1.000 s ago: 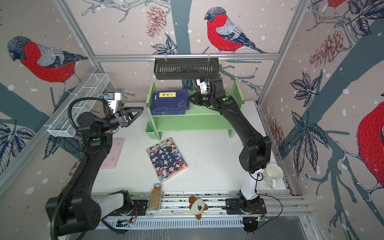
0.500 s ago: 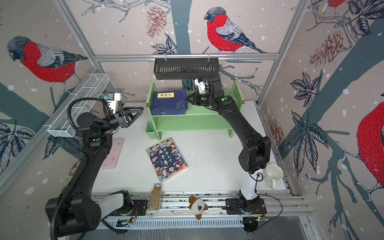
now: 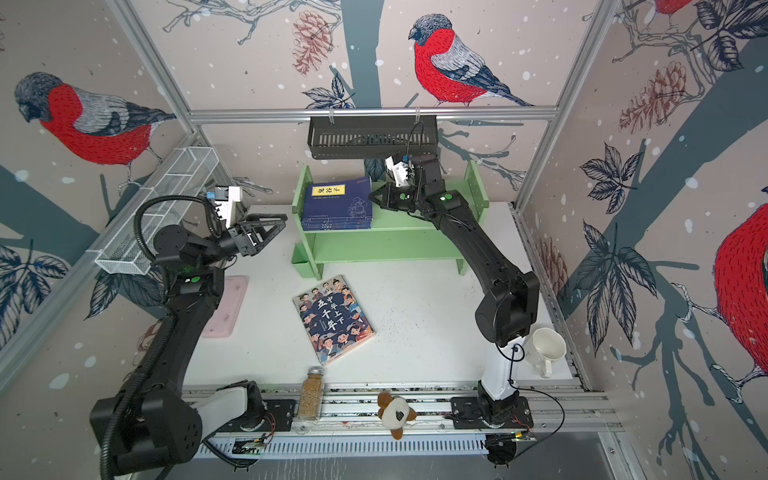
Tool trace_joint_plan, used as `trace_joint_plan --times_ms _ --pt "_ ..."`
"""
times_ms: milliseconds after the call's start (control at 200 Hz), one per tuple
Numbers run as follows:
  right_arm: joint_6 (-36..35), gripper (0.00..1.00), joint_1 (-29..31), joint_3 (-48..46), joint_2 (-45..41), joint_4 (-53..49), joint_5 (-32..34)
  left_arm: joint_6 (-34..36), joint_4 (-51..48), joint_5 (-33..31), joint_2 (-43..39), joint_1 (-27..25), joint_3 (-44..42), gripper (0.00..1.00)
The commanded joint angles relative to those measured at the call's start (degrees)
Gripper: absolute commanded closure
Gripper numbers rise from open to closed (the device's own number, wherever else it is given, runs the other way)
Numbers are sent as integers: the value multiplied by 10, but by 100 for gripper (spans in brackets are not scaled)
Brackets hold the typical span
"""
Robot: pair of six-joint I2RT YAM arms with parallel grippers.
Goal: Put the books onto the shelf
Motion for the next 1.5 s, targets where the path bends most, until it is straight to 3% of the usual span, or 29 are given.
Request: trace_joint_plan --times_ms 0,1115,1210,1300,1406,1496 --pt "-5 100 2 8 4 14 0 7 8 7 -3 1 2 2" --pt "-18 99 12 3 -3 -1 7 14 2 9 -7 1 -1 2" --pt "-18 96 12 -3 -7 1 9 14 2 8 -8 1 -1 2" --pt "-18 82 12 -6 -10 0 14 15 2 8 -8 1 -1 2" --pt "-22 79 9 -6 -14 1 22 14 0 8 -9 1 0 2" --pt "-20 70 4 -6 -17 6 27 14 -4 5 -10 1 1 2"
